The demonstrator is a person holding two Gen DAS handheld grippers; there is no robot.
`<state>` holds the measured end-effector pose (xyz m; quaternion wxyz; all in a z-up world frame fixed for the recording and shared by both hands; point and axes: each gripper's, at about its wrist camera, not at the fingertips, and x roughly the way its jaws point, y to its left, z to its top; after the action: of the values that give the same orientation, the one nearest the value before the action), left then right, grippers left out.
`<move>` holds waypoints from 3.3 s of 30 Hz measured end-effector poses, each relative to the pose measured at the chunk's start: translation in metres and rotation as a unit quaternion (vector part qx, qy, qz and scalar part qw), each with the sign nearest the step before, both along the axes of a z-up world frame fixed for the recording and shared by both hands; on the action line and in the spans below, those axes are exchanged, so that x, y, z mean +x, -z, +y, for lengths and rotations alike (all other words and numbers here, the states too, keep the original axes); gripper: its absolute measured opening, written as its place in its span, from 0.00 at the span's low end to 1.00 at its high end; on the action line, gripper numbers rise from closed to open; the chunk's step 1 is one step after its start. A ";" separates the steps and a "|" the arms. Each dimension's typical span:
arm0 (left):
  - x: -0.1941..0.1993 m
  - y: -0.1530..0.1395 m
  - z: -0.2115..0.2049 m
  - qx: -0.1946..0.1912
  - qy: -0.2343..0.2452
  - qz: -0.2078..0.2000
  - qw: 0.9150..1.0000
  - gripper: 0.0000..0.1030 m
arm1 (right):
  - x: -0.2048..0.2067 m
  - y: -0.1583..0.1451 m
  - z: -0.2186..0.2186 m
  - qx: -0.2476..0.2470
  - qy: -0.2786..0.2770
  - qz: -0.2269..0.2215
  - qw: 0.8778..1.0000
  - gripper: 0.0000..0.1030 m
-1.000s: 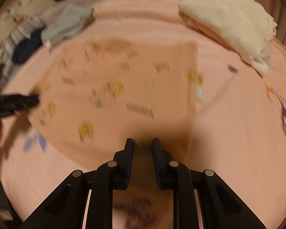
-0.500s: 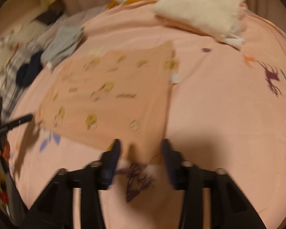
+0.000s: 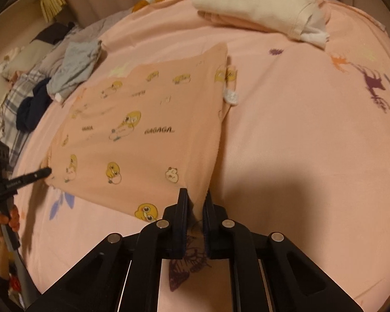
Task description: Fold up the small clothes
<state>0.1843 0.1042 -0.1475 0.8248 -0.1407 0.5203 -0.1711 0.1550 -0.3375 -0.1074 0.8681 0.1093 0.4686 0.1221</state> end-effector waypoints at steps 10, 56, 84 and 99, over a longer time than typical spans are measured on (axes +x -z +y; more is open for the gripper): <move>-0.012 -0.009 0.017 0.016 -0.002 -0.007 1.000 0.05 | 0.002 0.004 0.000 -0.035 0.016 0.022 0.999 0.25; 0.106 0.014 0.009 -0.200 -0.051 0.026 0.978 0.67 | 0.071 -0.018 0.127 0.030 -0.087 -0.052 0.994 0.35; 0.115 -0.018 -0.031 -0.053 -0.037 -0.018 0.998 0.13 | 0.103 -0.018 0.173 0.002 -0.091 -0.013 0.996 0.17; 0.105 -0.043 -0.055 -0.009 -0.015 -0.048 0.999 0.13 | 0.062 -0.011 0.174 0.011 -0.120 0.001 0.993 0.17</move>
<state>0.2894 0.0487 -0.1049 0.8498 -0.1476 0.4765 -0.1703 0.2165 -0.1632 -0.0965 0.8456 0.0618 0.4776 0.2304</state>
